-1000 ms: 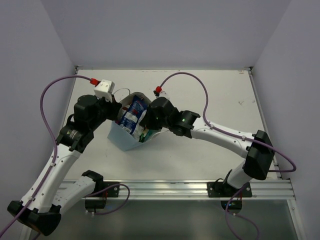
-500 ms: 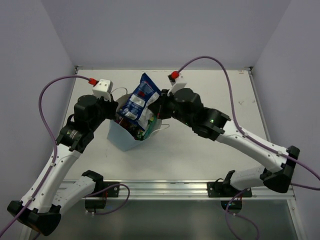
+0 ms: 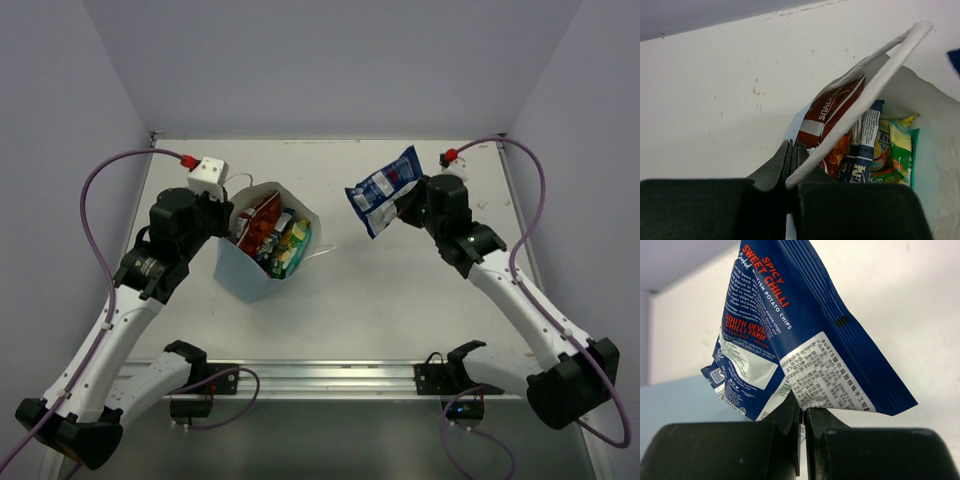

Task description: Take the snacks out of the paper bag

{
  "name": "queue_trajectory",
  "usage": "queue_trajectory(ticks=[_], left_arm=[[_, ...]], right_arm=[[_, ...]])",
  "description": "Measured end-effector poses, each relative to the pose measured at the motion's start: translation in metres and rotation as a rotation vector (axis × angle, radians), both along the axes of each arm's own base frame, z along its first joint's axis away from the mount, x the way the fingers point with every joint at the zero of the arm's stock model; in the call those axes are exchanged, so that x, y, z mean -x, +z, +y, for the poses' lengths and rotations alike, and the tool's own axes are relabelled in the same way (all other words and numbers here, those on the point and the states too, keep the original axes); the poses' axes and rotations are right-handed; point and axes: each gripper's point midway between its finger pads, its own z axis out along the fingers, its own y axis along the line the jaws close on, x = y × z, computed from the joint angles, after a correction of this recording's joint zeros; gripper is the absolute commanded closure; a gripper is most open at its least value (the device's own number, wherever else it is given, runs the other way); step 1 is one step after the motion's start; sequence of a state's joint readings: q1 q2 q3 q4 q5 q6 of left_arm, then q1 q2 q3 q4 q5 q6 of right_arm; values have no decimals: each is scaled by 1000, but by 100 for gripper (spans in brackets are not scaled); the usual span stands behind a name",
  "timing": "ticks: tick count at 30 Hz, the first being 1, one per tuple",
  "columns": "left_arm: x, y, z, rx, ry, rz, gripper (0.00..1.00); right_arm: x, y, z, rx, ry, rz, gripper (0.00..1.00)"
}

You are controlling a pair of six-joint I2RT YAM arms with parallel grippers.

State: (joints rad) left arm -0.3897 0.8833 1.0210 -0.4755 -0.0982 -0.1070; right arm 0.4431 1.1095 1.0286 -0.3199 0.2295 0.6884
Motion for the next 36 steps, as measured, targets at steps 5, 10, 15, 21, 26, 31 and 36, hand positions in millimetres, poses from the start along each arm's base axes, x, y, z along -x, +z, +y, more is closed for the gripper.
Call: queue_trajectory(ticks=[5, 10, 15, 21, 26, 31, 36], left_arm=[[-11, 2, -2, -36, -5, -1, 100], [-29, 5, -5, -85, -14, -30, 100], [-45, 6, -8, -139, -34, -63, 100], [-40, 9, -19, -138, -114, -84, 100], [-21, 11, -25, -113, -186, -110, 100], [-10, 10, -24, -102, -198, -121, 100], [-9, 9, -25, -77, -191, -111, 100]], right_arm=[[6, -117, 6, 25, 30, 281, 100], [5, -170, 19, 9, 67, 410, 86], [7, -173, 23, 13, 105, 404, 36], [20, -120, 37, 104, 225, 271, 16], [41, -34, 84, 165, 376, 69, 17], [77, 55, 133, 113, 485, -111, 19], [108, 98, 182, 42, 582, -166, 21]])
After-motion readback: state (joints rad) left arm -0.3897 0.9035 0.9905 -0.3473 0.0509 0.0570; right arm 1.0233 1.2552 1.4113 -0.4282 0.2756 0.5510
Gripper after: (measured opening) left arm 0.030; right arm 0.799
